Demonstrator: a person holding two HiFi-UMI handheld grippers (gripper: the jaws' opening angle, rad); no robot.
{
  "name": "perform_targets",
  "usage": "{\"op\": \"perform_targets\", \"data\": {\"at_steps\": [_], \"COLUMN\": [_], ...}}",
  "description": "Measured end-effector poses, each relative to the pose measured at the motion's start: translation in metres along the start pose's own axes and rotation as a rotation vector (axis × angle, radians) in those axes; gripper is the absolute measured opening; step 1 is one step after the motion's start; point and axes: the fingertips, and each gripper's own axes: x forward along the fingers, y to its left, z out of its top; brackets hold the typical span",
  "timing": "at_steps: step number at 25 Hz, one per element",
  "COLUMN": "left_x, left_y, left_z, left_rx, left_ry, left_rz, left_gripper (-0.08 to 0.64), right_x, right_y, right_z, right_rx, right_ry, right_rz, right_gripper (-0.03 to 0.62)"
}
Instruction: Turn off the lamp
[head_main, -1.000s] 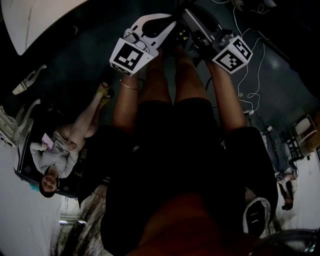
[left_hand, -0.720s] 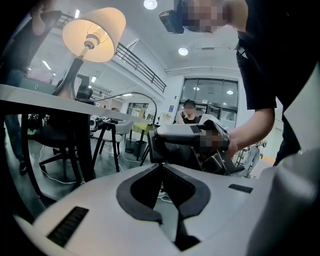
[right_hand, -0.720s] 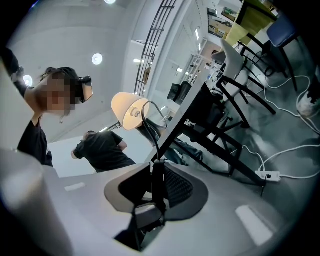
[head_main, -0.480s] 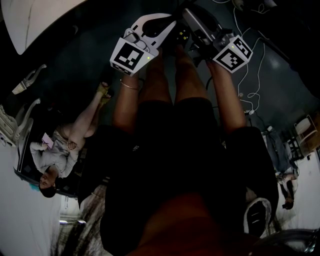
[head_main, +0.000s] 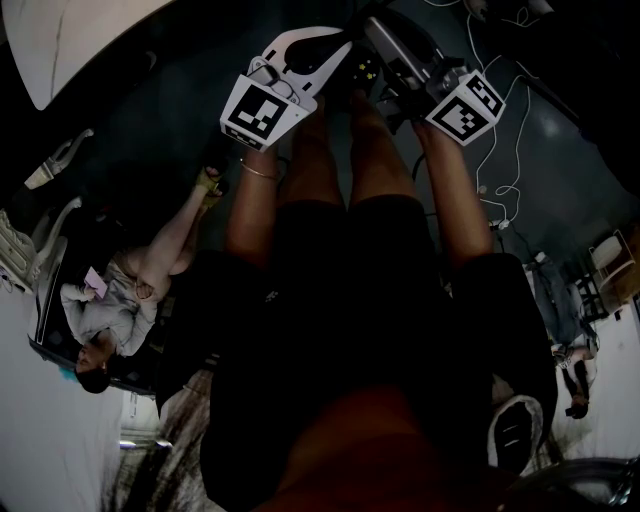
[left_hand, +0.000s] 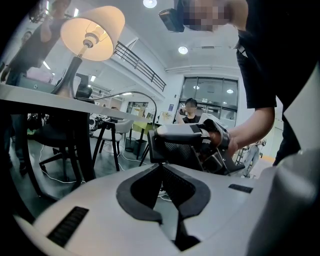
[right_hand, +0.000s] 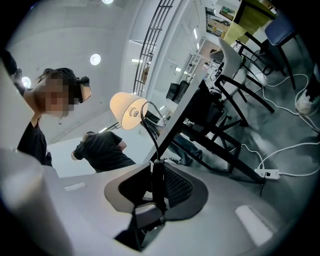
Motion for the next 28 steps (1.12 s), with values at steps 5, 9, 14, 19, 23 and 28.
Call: {"op": "perform_targets", "data": {"at_steps": [5,9,14,19,23,28], "left_x": [-0.0005,-0.0014,-0.0020,-0.0018,-0.0013,-0.0011], "left_y": [-0.0012,-0.0013,-0.0008,-0.0012,-0.0009,-0.0006], "left_z": [-0.0004,-0.0010,-0.0010,0.0015,0.0001,-0.0003], "left_rx": [0.000,0.000,0.000,-0.014,-0.010,-0.007], "left_ry": [0.001,0.002,0.003,-0.010,-0.005,-0.003], "left_rz": [0.001,0.002,0.004,-0.001,0.006,0.007], "left_gripper": [0.023,0.023,0.023,0.023,0.022,0.022], "right_x": [-0.0008,-0.0004,0.0000,-0.0003,-0.0004,-0.0005], "right_y": [0.0005,0.0008,0.0007,0.0007,0.0001,-0.0003], "right_z": [-0.0008,-0.0015,-0.0019,-0.0004,-0.0009,-0.0010], "right_rx": [0.003,0.009,0.013,0.019,0.021,0.026], "right_ry": [0.002,0.002,0.001,-0.007,-0.005,-0.006], "right_rz": [0.001,0.003,0.004,0.010,0.009,0.009], "right_gripper": [0.074,0.074,0.074,0.074,0.074,0.073]}}
